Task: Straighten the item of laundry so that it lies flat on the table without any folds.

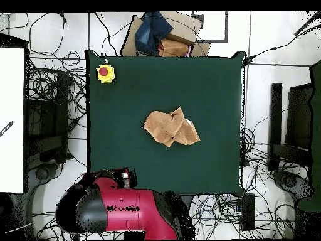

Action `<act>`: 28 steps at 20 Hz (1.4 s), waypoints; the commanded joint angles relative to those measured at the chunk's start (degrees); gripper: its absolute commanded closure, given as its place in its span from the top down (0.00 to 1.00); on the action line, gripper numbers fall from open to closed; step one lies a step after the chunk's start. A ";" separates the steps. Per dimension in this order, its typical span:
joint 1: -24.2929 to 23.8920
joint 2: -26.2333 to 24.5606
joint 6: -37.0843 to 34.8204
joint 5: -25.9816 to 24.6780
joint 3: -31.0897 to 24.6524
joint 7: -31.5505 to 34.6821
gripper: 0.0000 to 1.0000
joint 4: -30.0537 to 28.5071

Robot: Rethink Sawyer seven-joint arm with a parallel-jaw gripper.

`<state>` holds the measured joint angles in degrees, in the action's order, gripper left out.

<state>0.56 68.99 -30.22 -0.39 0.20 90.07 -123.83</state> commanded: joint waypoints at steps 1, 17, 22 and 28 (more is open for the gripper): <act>1.58 -4.31 8.88 -2.56 1.21 12.62 1.00 -5.08; 2.28 -5.93 13.82 -2.52 2.06 10.43 1.00 -7.83; 3.33 -6.46 11.82 -5.92 3.32 8.00 1.00 -6.35; 1.38 -5.75 12.62 -7.27 2.81 7.43 1.00 -7.21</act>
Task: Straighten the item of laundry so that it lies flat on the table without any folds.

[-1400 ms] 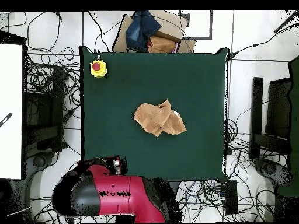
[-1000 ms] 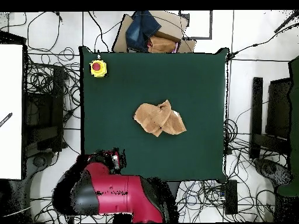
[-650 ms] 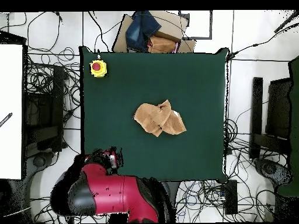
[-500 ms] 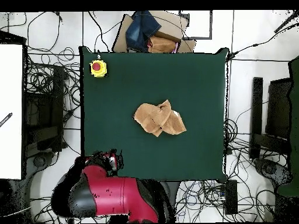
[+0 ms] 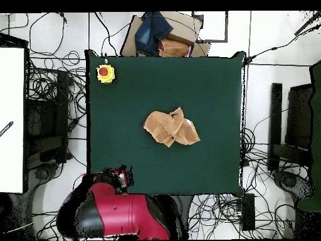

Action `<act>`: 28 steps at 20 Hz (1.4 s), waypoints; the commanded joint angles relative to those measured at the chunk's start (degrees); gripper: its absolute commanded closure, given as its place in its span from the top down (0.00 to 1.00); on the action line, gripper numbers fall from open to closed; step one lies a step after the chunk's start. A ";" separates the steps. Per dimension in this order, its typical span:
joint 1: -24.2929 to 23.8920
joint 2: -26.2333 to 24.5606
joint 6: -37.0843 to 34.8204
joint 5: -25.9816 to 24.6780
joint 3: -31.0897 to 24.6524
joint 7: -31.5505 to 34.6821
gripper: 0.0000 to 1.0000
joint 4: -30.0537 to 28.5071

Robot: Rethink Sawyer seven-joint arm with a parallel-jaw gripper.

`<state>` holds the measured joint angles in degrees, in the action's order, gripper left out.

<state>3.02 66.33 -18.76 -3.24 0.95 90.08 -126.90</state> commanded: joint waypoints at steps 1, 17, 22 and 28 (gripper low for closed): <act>-1.93 -2.92 1.63 -4.70 1.62 6.98 1.00 -4.61; -10.44 0.60 4.72 -10.25 -3.29 4.03 1.00 -10.19; -8.50 -2.99 9.91 -12.67 -1.29 7.58 1.00 -10.39; -4.54 -8.87 17.19 -14.12 3.18 10.76 1.00 -9.77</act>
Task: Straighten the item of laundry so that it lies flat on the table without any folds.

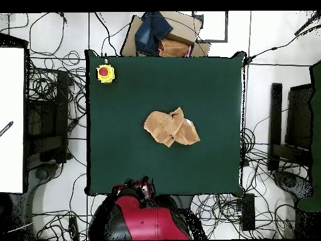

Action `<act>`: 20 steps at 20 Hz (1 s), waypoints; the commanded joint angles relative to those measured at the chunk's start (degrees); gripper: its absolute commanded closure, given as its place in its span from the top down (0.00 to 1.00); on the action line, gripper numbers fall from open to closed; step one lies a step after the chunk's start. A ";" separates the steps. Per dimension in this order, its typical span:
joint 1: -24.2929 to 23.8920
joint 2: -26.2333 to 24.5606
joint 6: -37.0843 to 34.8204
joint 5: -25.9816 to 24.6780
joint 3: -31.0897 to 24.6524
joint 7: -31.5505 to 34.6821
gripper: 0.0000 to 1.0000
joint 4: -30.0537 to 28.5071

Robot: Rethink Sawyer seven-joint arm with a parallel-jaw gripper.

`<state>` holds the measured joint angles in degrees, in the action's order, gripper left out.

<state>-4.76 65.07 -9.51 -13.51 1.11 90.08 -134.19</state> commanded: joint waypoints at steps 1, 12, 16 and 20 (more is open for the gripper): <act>3.53 -8.33 9.23 -3.82 3.47 10.95 1.00 -2.66; 7.50 -18.34 20.01 -2.62 7.83 11.18 1.00 -2.11; 8.84 -20.87 22.58 -2.25 9.43 10.68 1.00 -1.54; 10.49 -24.47 26.73 -1.53 10.92 11.19 1.00 -1.06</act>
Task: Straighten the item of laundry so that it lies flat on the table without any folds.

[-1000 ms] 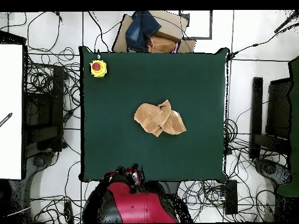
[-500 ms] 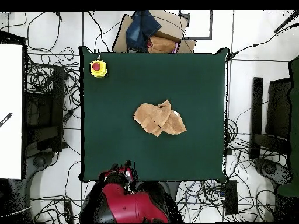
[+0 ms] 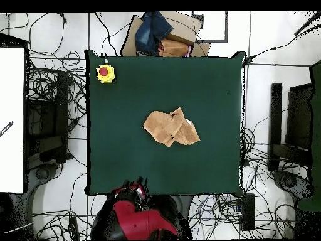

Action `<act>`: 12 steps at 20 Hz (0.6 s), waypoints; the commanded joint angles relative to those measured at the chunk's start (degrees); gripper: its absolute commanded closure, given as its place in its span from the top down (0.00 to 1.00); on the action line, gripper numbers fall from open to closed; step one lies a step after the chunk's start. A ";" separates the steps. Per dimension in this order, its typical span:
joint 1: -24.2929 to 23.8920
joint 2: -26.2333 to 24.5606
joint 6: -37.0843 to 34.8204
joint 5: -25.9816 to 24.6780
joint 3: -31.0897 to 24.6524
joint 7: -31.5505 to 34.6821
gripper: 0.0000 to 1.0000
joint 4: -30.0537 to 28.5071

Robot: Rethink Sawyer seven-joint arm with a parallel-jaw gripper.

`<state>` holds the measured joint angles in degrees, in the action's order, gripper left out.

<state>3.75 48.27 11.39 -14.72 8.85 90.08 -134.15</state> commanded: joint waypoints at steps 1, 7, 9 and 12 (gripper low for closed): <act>2.08 -8.36 6.81 -0.32 3.19 11.36 1.00 -1.18; 0.63 -9.58 8.16 -2.59 3.03 10.23 1.00 -2.28; -0.22 -8.56 8.02 -3.66 2.72 10.05 1.00 -3.32; -0.55 -8.66 8.23 -4.10 3.01 9.84 1.00 -3.25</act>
<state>4.00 42.25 17.54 -16.21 11.43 90.08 -135.26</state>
